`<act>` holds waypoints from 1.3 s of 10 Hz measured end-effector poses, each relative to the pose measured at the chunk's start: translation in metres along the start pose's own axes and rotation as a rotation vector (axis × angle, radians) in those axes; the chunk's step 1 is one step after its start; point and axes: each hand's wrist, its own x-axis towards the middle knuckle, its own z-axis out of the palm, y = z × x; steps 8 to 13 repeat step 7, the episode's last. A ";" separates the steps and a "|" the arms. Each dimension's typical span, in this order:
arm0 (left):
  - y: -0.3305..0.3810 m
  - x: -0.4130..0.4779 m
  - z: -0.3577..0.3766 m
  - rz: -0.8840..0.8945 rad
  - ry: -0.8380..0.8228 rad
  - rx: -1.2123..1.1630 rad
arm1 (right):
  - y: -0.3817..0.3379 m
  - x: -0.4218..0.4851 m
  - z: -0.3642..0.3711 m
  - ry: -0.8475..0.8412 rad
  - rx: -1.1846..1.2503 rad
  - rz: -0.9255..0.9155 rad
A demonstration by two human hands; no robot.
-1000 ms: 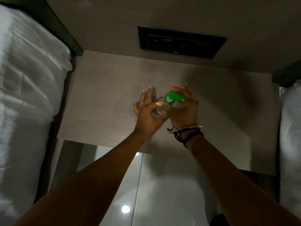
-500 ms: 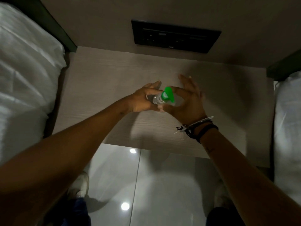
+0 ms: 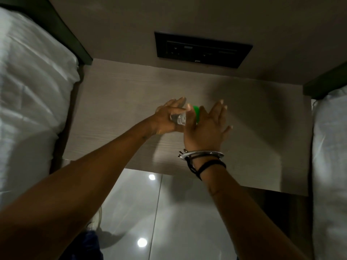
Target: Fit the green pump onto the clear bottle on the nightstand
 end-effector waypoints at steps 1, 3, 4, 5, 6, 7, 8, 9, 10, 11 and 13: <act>0.002 -0.002 0.002 -0.003 0.022 -0.015 | -0.004 -0.005 0.001 0.118 -0.154 -0.064; 0.006 -0.002 0.003 -0.018 0.062 -0.050 | -0.005 0.002 -0.003 0.179 -0.321 -0.098; 0.009 -0.003 0.001 -0.039 0.015 -0.124 | -0.009 -0.001 -0.001 0.191 -0.303 -0.067; 0.005 0.000 0.001 -0.026 -0.033 -0.061 | -0.012 -0.003 0.000 0.171 -0.305 -0.021; 0.013 -0.005 -0.005 -0.067 -0.042 -0.094 | -0.015 -0.006 -0.002 0.197 -0.314 -0.025; 0.014 -0.014 -0.013 -0.033 -0.032 0.095 | -0.009 -0.014 -0.010 0.249 -0.328 -0.011; 0.014 -0.014 -0.013 -0.033 -0.032 0.095 | -0.009 -0.014 -0.010 0.249 -0.328 -0.011; 0.014 -0.014 -0.013 -0.033 -0.032 0.095 | -0.009 -0.014 -0.010 0.249 -0.328 -0.011; 0.014 -0.014 -0.013 -0.033 -0.032 0.095 | -0.009 -0.014 -0.010 0.249 -0.328 -0.011; 0.014 -0.014 -0.013 -0.033 -0.032 0.095 | -0.009 -0.014 -0.010 0.249 -0.328 -0.011; 0.014 -0.014 -0.013 -0.033 -0.032 0.095 | -0.009 -0.014 -0.010 0.249 -0.328 -0.011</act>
